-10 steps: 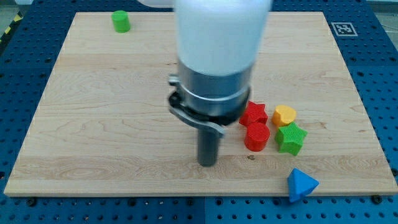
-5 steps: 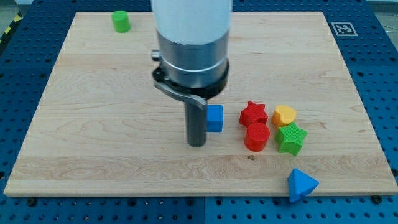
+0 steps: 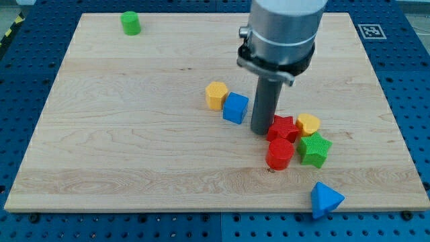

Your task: Drag the blue cube towards the top center of the board

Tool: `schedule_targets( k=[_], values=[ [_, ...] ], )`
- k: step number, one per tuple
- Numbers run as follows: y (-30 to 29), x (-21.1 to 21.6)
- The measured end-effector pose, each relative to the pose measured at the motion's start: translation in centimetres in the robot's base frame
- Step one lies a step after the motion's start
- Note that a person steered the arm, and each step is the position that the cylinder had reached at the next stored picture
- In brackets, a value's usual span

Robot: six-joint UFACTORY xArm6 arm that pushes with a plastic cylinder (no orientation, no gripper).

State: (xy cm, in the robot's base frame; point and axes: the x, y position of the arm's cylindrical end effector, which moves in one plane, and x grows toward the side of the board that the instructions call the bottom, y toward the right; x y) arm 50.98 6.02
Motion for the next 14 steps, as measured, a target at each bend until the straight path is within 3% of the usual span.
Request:
schedule_targets(
  k=[2, 4, 5, 7, 8, 9, 10, 11, 13, 14],
  values=[
    [-7.3, -0.2],
    [-3.4, -7.0],
    [-0.6, -8.0],
    [-0.5, -3.4],
    [3.7, -3.9],
    [8.7, -8.8],
    [9.8, -13.5],
    [10.0, -13.4],
    [12.7, -7.8],
    [9.5, -7.6]
  ],
)
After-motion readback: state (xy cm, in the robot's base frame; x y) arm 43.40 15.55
